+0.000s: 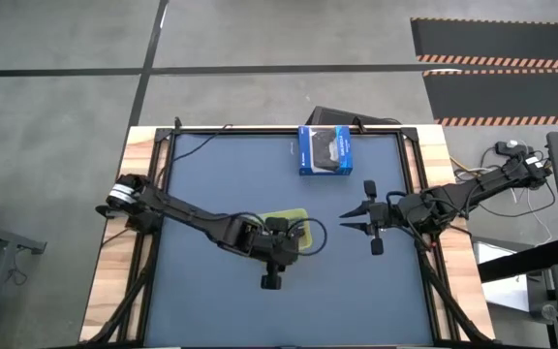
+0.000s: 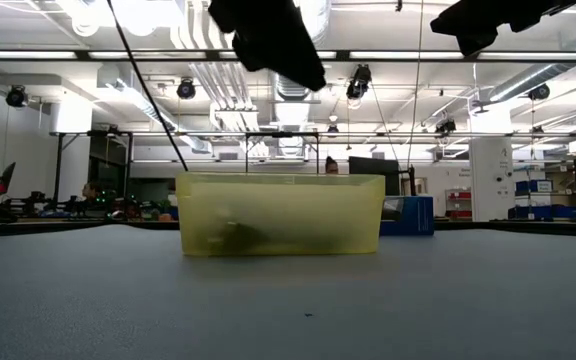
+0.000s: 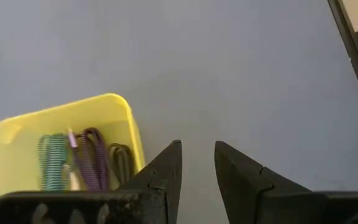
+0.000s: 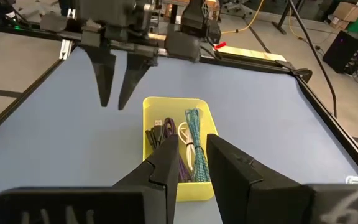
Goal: Pick and place USB-C Cables
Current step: Adjust the yellow bin
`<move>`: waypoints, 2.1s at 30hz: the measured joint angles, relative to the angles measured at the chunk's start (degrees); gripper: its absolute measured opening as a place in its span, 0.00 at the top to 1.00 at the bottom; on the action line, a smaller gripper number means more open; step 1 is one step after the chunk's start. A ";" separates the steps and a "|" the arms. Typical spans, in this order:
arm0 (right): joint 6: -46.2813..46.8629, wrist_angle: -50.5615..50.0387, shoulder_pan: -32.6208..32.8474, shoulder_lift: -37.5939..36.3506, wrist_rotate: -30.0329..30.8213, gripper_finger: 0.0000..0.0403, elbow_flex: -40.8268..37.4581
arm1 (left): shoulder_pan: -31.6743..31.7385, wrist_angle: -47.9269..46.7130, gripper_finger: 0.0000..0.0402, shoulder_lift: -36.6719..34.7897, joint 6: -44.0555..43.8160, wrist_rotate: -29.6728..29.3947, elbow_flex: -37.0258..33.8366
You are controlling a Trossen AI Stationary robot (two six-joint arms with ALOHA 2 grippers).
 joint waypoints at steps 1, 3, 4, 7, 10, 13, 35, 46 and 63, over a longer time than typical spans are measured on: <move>0.00 0.02 -0.02 0.00 0.00 0.82 0.00 | -0.24 1.49 0.80 0.00 -0.53 0.02 -1.11; 0.00 0.01 0.00 0.00 0.00 0.82 0.00 | -0.53 3.68 0.80 0.06 -1.67 0.02 -3.19; 0.00 0.04 -0.02 0.00 0.00 0.82 0.00 | -0.67 4.92 0.80 0.08 -2.21 0.02 -4.26; 0.00 0.04 -0.01 0.00 0.00 0.82 0.00 | -0.70 8.85 0.81 0.25 -3.26 -0.12 -7.17; 0.00 0.06 -0.01 0.00 0.00 0.82 0.00 | -0.64 11.20 0.85 0.35 -4.25 -1.06 -9.48; 0.00 0.08 0.00 0.00 0.00 0.82 0.00 | -0.64 12.46 0.91 0.35 -4.93 -1.57 -10.91; 0.00 0.05 -0.02 0.00 0.02 0.82 -0.02 | 1.48 17.51 1.00 0.83 -10.62 -11.18 -18.99; 0.00 0.04 -0.01 0.00 0.02 0.82 -0.02 | 6.81 17.82 1.00 0.83 -10.60 -12.46 -18.97; 0.00 -0.04 -0.01 0.00 0.02 0.82 -0.25 | 9.48 14.80 1.00 0.78 -7.63 -12.47 -18.93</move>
